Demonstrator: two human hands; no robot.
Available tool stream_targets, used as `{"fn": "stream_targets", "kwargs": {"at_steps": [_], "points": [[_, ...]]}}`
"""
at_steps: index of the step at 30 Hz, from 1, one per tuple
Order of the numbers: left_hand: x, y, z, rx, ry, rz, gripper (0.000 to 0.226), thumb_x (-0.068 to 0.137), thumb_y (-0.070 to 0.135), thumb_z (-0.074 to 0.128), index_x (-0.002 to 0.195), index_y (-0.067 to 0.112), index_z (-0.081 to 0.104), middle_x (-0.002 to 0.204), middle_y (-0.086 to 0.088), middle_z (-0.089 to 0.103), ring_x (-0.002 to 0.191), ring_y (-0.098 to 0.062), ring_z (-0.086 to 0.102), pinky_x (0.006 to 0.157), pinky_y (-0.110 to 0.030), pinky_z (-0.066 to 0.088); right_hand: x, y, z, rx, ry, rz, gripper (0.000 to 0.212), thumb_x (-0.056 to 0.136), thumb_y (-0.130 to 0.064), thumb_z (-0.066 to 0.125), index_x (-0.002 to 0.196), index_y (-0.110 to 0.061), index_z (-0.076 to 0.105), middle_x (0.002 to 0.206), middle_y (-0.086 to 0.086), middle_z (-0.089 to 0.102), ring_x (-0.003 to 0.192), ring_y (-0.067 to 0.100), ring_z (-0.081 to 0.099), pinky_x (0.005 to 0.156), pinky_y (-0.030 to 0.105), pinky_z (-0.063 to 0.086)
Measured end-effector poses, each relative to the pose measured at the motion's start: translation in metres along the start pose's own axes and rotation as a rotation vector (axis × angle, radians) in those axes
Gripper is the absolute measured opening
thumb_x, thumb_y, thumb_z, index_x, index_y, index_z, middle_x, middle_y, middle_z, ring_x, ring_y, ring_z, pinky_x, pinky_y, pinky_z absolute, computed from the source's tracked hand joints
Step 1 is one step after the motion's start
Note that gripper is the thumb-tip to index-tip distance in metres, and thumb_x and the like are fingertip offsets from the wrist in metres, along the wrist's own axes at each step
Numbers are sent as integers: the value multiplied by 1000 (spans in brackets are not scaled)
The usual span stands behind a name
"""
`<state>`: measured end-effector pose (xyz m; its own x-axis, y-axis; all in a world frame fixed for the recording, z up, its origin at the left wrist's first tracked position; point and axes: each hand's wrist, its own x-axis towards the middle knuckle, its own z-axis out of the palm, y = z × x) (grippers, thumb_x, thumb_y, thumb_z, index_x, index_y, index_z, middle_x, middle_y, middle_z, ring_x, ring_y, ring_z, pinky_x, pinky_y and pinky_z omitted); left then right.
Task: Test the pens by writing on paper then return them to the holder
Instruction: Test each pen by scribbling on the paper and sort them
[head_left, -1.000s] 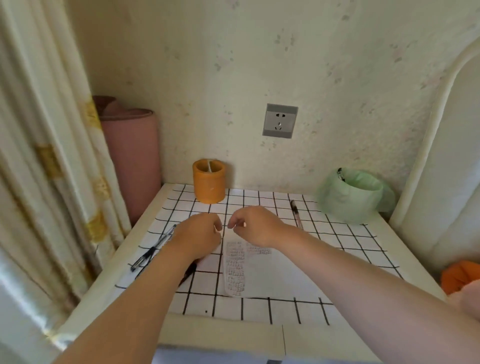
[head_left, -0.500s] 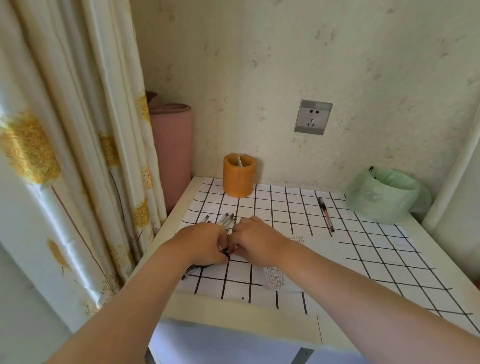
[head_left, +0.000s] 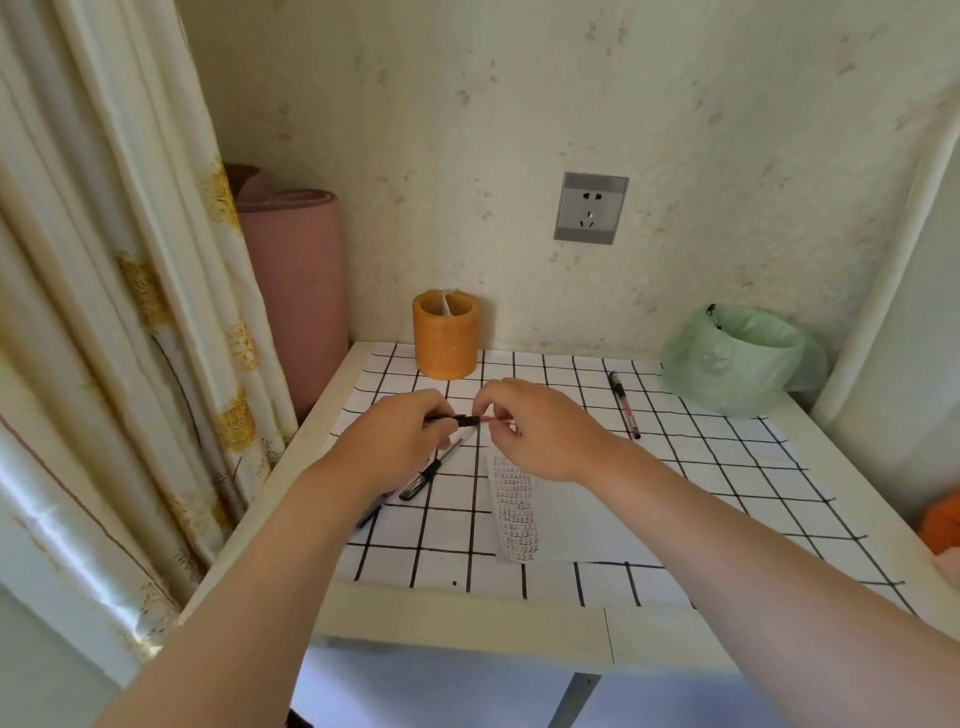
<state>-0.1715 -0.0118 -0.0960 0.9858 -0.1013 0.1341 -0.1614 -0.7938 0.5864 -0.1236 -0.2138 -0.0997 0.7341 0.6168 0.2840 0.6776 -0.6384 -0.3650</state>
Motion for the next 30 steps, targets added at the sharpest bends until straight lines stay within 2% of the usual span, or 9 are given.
{"fn": "stream_targets", "kwargs": {"at_steps": [3,5,8,12,15,18,23,28,30], "points": [[9,16,15,-67,41,72,8,94,33,64,91,39,69,79,20,65,76,2,58,63,-17,38,-9,10,-4,81,31,43,15,92,-38,60,106,-35,64,74,-17,56,70,0,55,60,19,39],[18,26,24,-129,105,50,4,89,35,70,93,38,68,80,20,66,76,4,60,62,-12,37,-14,19,-7,144,62,59,13,95,-34,61,105,-31,68,74,-15,60,71,1,57,61,16,40],[31,35,35,-265,90,-26,12,86,33,74,91,33,63,84,10,68,67,-2,67,58,-13,45,-24,36,-10,152,87,98,10,96,-30,61,101,-26,69,83,-12,65,76,3,58,67,22,45],[45,44,48,-241,-65,28,12,90,20,70,87,31,67,84,10,70,67,-1,66,65,-21,50,-36,56,-8,106,55,153,9,96,-30,57,101,-28,63,83,-12,62,71,0,56,59,20,39],[53,48,55,-274,-58,37,14,87,19,74,85,33,71,77,11,71,65,-3,65,60,-14,48,-36,61,-6,41,22,153,17,98,-37,51,97,-25,63,79,-9,62,68,8,56,58,32,44],[59,49,58,-309,-83,24,12,84,17,76,85,28,76,67,16,70,60,2,61,56,-8,44,-34,66,-5,93,-34,168,20,100,-33,51,95,-20,66,79,-4,64,74,16,58,66,38,48],[64,45,55,-349,-132,42,11,82,17,80,81,28,78,71,4,73,64,-4,64,61,-14,51,-36,72,-4,44,-33,187,16,99,-39,48,86,-34,57,69,-11,60,69,7,56,58,31,40],[68,38,50,-377,-193,44,12,79,17,82,80,29,78,76,-7,74,68,-14,66,70,-30,57,-36,68,-4,-42,-28,181,23,99,-49,43,87,-33,55,65,-9,57,65,8,56,55,28,40],[68,35,49,-395,-218,38,12,79,17,83,81,27,79,77,-7,74,67,-12,67,68,-26,58,-37,66,-4,-46,-37,175,23,99,-49,44,87,-33,55,65,-9,57,64,7,55,54,28,40]]}}
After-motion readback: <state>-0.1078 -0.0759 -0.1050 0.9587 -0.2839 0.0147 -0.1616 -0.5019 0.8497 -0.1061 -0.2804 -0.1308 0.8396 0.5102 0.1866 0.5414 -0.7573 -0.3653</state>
